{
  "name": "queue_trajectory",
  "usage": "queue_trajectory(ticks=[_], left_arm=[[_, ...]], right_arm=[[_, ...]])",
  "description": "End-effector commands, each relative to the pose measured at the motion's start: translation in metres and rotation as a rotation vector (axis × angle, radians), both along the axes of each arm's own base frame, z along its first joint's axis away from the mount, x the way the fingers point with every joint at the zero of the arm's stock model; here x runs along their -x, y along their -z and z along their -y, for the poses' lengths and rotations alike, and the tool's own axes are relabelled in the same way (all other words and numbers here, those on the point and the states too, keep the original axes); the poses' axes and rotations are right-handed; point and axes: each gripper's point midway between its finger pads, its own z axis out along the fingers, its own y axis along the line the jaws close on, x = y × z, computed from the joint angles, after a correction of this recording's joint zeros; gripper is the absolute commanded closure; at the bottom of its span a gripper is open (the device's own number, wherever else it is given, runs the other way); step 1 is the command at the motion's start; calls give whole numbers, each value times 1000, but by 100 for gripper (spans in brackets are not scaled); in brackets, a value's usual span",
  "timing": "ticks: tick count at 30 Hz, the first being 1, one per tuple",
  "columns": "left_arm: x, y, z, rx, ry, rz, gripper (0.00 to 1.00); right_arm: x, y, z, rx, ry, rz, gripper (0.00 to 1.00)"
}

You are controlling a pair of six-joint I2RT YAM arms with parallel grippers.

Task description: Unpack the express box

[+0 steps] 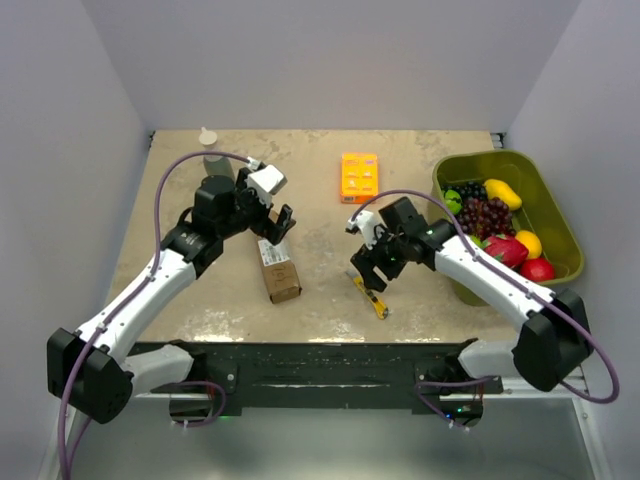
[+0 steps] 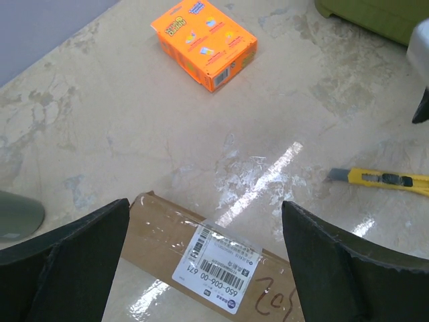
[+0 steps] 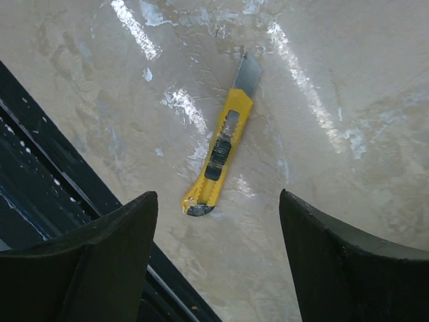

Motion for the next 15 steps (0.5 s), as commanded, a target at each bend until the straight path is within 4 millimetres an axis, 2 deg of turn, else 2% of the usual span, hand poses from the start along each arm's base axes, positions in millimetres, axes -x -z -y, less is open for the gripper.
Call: queue_trajectory(ticks=[1, 4, 5, 11, 15], left_arm=[[-18, -27, -5, -3, -66, 66, 0], [-23, -33, -6, -4, -80, 90, 0], [-24, -33, -6, -7, -82, 92, 0], [-28, -54, -10, -1, -95, 136, 0], [-38, -77, -16, 13, -136, 203, 0]], right_arm=[[2, 10, -20, -50, 134, -25, 26], [4, 21, -23, 3, 156, -31, 27], [5, 32, -24, 45, 158, -38, 27], [4, 57, -21, 160, 184, -64, 28], [7, 79, -17, 229, 218, -121, 29]])
